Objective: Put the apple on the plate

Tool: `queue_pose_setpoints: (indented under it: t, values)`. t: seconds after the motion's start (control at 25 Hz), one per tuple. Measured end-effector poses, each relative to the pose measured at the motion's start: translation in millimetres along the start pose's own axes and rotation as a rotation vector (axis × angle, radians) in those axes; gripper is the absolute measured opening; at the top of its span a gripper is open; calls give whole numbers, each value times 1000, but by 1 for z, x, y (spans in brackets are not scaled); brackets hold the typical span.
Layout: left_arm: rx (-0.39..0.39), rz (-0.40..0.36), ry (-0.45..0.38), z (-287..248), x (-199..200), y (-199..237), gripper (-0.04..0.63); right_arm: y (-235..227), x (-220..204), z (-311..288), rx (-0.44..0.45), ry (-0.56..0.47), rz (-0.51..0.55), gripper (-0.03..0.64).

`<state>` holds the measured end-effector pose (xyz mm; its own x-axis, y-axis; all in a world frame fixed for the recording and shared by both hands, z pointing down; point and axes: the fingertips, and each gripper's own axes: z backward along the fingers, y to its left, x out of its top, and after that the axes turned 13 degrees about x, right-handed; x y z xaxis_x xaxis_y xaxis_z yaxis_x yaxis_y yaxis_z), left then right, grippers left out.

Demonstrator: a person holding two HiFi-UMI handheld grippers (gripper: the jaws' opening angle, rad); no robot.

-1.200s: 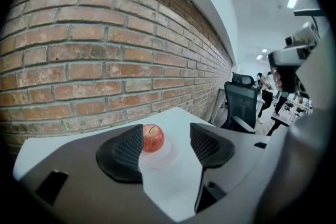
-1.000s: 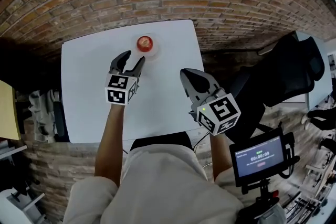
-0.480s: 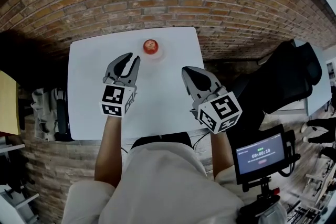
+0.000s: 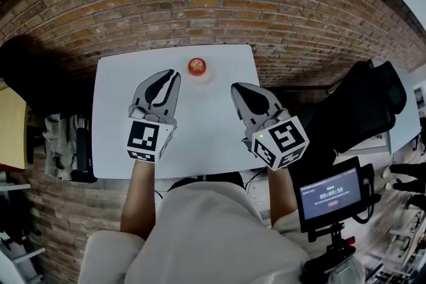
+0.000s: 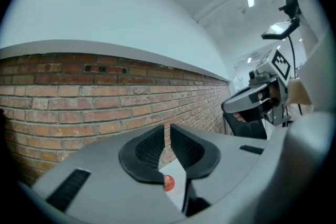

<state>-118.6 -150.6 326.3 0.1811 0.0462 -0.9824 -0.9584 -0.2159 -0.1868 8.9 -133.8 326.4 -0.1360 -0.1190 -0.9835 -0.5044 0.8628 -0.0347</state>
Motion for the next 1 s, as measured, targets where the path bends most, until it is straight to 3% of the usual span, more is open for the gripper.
queue_pose_setpoints:
  t: [0.44,1.0]
  values:
    - [3,-67,-98,23,48,-5,6,15,34,3,0,-39,92,3]
    - [0,-73,-115,30,54,-5,6,18,44,5,-19,-47,129,2]
